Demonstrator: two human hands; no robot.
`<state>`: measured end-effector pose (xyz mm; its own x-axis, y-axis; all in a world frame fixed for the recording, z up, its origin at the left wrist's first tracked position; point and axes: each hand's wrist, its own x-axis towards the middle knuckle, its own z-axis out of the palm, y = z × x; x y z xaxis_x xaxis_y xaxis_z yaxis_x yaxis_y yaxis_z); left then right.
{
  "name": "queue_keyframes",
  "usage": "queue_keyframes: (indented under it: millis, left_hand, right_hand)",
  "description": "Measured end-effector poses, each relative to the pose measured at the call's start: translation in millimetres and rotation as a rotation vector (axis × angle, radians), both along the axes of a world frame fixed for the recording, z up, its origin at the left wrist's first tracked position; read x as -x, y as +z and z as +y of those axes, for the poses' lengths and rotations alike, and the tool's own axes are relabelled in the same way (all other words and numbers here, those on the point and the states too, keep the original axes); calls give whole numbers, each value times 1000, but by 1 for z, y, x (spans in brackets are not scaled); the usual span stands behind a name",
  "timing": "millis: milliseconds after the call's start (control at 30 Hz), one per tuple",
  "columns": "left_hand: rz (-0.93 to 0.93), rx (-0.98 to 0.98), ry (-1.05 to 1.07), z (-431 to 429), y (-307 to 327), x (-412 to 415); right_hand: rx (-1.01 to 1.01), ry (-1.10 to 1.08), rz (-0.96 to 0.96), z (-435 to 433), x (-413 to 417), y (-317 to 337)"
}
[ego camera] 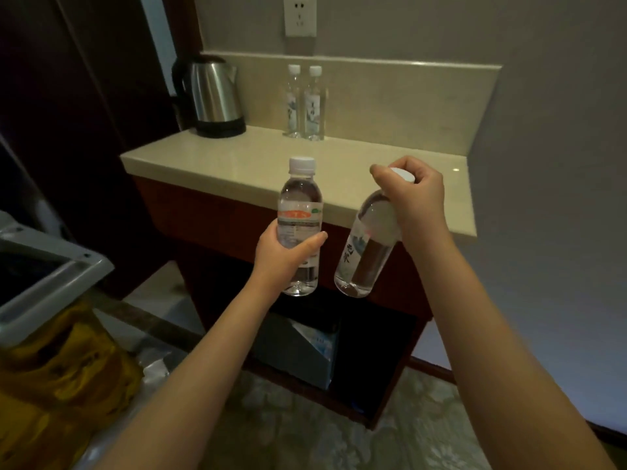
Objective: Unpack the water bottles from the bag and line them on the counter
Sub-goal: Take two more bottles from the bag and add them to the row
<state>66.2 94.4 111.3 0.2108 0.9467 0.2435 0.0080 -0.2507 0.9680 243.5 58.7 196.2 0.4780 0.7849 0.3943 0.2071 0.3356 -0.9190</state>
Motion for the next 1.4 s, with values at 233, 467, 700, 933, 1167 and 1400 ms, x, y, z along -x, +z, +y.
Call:
queue_keyframes:
  millis: [233, 467, 700, 933, 1167, 1400]
  left_hand:
    - [-85, -49, -157, 122, 53, 9]
    - [-88, -108, -173, 239, 83, -4]
    - [-60, -81, -176, 344, 97, -25]
    - [-10, -103, -328, 436, 103, -56]
    - [21, -90, -418, 477, 90, -88]
    - [21, -88, -369, 484, 65, -99]
  right_hand:
    - [-120, -79, 1, 103, 23, 56]
    - [-191, -131, -42, 209, 10, 79]
    - [-94, -200, -113, 304, -7, 84]
    - [0, -337, -137, 389, -29, 83]
    - [123, -364, -219, 440, -65, 68]
    - [123, -336, -270, 460, -76, 52]
